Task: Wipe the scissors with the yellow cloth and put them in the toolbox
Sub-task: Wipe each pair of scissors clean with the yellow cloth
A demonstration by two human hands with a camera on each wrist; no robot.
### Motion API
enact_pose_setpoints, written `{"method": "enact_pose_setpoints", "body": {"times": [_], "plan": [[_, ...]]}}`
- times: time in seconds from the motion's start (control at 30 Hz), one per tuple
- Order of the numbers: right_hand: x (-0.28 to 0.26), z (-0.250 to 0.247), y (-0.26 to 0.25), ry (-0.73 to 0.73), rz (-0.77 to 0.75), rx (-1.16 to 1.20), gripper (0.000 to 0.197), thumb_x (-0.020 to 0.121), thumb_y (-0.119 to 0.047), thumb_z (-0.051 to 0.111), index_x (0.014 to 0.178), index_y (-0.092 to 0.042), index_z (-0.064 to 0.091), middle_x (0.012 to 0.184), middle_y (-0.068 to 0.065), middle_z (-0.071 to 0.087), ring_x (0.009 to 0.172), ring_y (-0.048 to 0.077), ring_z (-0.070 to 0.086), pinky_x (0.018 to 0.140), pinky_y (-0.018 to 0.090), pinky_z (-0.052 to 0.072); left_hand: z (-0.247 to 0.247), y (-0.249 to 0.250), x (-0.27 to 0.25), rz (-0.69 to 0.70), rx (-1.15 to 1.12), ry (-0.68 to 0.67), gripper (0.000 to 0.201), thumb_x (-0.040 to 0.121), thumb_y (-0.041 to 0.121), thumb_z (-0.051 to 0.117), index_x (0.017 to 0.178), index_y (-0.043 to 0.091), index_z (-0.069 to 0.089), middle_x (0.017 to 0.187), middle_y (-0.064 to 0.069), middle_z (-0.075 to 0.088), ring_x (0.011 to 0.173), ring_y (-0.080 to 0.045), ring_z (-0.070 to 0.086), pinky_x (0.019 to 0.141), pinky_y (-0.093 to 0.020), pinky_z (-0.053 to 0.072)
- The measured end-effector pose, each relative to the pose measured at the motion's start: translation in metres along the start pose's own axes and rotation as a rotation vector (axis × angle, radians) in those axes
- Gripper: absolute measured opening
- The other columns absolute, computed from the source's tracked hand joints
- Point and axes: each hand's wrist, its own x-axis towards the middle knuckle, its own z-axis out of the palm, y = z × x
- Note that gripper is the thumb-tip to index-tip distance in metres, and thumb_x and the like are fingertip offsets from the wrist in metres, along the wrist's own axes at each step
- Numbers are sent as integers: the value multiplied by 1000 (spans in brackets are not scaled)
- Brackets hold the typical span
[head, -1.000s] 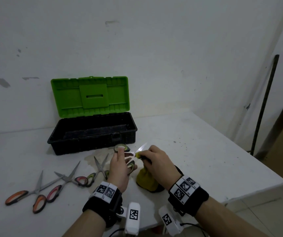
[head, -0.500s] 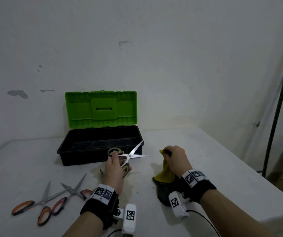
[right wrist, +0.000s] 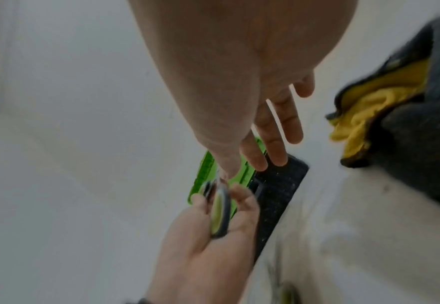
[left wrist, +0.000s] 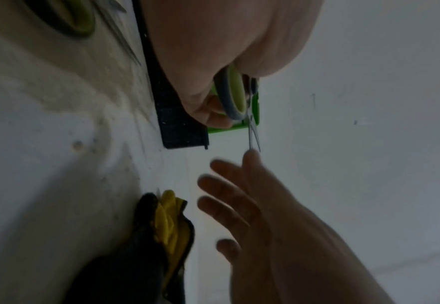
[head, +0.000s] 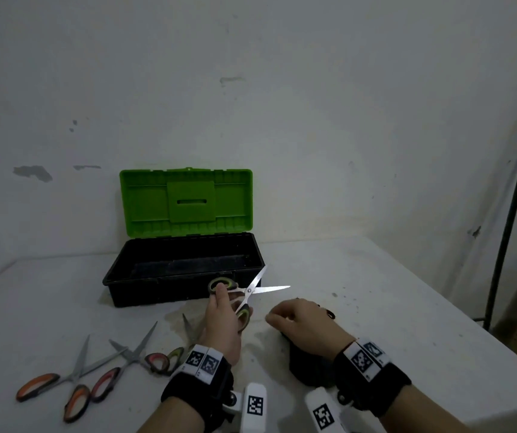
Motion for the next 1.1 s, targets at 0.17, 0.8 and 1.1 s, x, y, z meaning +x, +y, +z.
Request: {"method": "enact_pose_setpoints", "body": {"times": [0.17,0.8,1.1], "plan": [[-3,-8,-25,-55,-17,440,27,92,-46,59,80,-25,72,79,-1,71,70,5,60,64,22,46,19,-13,-7,158,168,-43,44,104,49,39,130,17,56,114,-10,69,102,-29,68,91,-47,55],[15,-36,-29,-1,45,625,18,97,-17,60,87,-5,69,70,9,66,58,13,64,56,21,51,-17,42,-11,334,611,-320,8,92,6,69,96,11,74,80,-5,78,74,-13,69,72,-23,57],[14,-23,-45,67,113,756,24,95,-15,63,98,9,66,72,14,65,56,19,64,55,24,52,-18,30,-14,274,483,-289,17,88,6,73,104,0,71,87,-12,78,75,-15,71,67,-21,56]]}}
